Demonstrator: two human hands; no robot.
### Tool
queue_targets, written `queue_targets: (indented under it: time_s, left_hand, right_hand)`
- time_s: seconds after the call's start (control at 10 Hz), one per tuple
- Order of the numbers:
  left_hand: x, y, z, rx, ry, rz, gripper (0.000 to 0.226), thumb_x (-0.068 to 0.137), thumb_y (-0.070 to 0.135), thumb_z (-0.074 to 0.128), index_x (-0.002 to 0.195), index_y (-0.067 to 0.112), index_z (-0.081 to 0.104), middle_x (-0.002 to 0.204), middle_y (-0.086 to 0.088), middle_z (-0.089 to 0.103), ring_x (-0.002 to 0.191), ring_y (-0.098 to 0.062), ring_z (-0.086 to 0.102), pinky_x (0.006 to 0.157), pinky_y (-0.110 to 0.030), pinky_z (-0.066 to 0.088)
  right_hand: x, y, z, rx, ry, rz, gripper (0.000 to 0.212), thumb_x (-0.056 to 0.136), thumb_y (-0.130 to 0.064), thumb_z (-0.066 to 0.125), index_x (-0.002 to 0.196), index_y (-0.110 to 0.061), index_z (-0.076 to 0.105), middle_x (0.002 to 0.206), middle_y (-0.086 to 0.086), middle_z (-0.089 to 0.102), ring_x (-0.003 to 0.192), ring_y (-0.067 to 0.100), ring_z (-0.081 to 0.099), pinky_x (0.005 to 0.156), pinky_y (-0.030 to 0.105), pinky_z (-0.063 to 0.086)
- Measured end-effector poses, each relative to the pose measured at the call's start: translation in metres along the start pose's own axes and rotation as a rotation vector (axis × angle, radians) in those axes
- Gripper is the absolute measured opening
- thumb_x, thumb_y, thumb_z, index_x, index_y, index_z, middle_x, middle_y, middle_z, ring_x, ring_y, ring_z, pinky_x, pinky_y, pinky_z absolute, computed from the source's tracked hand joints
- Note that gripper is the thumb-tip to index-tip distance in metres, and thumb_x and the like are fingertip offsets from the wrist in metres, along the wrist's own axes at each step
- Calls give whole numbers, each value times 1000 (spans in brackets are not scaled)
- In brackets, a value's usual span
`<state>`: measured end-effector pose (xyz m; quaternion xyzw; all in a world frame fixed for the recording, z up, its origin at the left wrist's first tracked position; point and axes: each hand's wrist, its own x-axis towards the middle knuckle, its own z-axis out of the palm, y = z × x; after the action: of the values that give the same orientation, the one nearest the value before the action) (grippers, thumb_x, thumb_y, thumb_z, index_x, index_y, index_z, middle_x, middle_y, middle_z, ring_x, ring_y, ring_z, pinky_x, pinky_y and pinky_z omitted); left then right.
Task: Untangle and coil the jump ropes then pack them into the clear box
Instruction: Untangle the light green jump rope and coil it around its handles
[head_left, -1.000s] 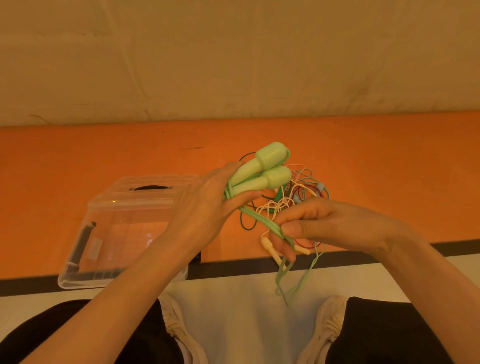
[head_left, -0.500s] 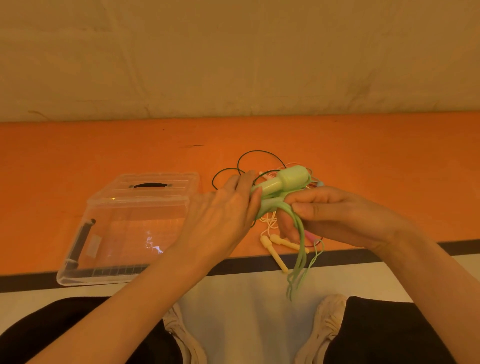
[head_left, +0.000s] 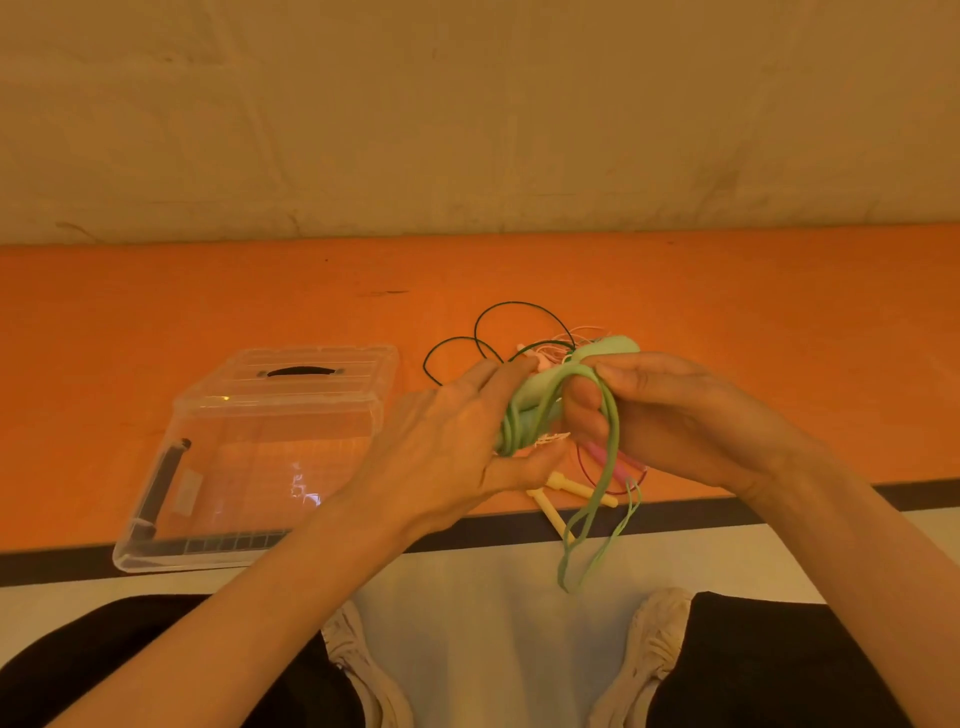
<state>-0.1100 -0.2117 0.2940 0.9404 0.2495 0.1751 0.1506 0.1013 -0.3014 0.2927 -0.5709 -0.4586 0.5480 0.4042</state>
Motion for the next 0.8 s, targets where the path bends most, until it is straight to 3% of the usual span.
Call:
queue_targets:
  time_s: [0.1, 0.2, 0.3, 0.4, 0.5, 0.6, 0.7, 0.8]
  left_hand:
    - [0, -4, -1, 144, -38, 33, 86, 78, 76, 28, 142, 21, 42, 114, 6, 59, 86, -23, 58, 60, -36, 51]
    - [1, -5, 0, 299, 17, 66, 71, 85, 64, 31, 134, 16, 52, 104, 5, 64, 75, -20, 62, 46, -26, 40]
    - [3, -5, -4, 312, 14, 33, 63, 91, 60, 32, 137, 20, 46, 111, 7, 61, 82, -17, 61, 53, -27, 36]
    - [0, -10, -12, 68, -13, -157, 56, 89, 60, 45, 134, 27, 37, 95, 19, 49, 82, -12, 53, 63, -30, 32]
    - [0, -20, -20, 36, 81, -158, 47, 86, 57, 52, 119, 24, 45, 87, 18, 46, 73, -11, 50, 58, -31, 40]
    - [4, -32, -25, -28, 179, -185, 44, 85, 50, 59, 119, 22, 53, 102, 10, 57, 79, -13, 53, 61, -36, 45]
    - [5, -40, -27, -35, 223, -210, 45, 83, 45, 65, 122, 23, 57, 110, 5, 62, 85, -12, 55, 64, -34, 44]
    - [5, -46, -30, -10, 245, -229, 47, 83, 47, 66, 124, 24, 59, 111, 5, 64, 91, -17, 59, 70, -40, 49]
  right_hand:
    - [-4, -1, 5, -118, -24, -92, 24, 94, -35, 56, 114, -28, 69, 120, -15, 65, 120, -2, 52, 110, 21, 34]
    - [-5, 13, -3, -495, -24, -264, 26, 94, -41, 53, 116, -36, 68, 124, -25, 59, 126, -12, 42, 115, 19, 20]
    - [1, 7, 1, -388, -10, -213, 25, 95, -41, 53, 114, -34, 67, 123, -22, 62, 124, -8, 47, 111, 17, 28]
    - [-2, 5, 2, -549, -15, -134, 27, 95, -41, 52, 119, -43, 63, 126, -32, 54, 128, -13, 37, 115, 21, 20]
    - [4, -10, 11, -427, -47, -21, 25, 98, -32, 48, 114, -39, 66, 102, -26, 60, 98, -10, 53, 95, 23, 35]
    - [0, -31, 19, -37, -129, -14, 18, 87, -29, 57, 87, -24, 74, 65, 3, 57, 55, 10, 50, 62, 25, 45]
    - [2, -25, 6, -192, 16, 33, 42, 66, -25, 77, 105, -17, 65, 67, 9, 64, 55, 20, 53, 54, 27, 45]
    - [-5, -27, -4, -309, 111, 10, 43, 61, -19, 83, 97, -7, 62, 64, 10, 63, 48, 20, 49, 46, 28, 39]
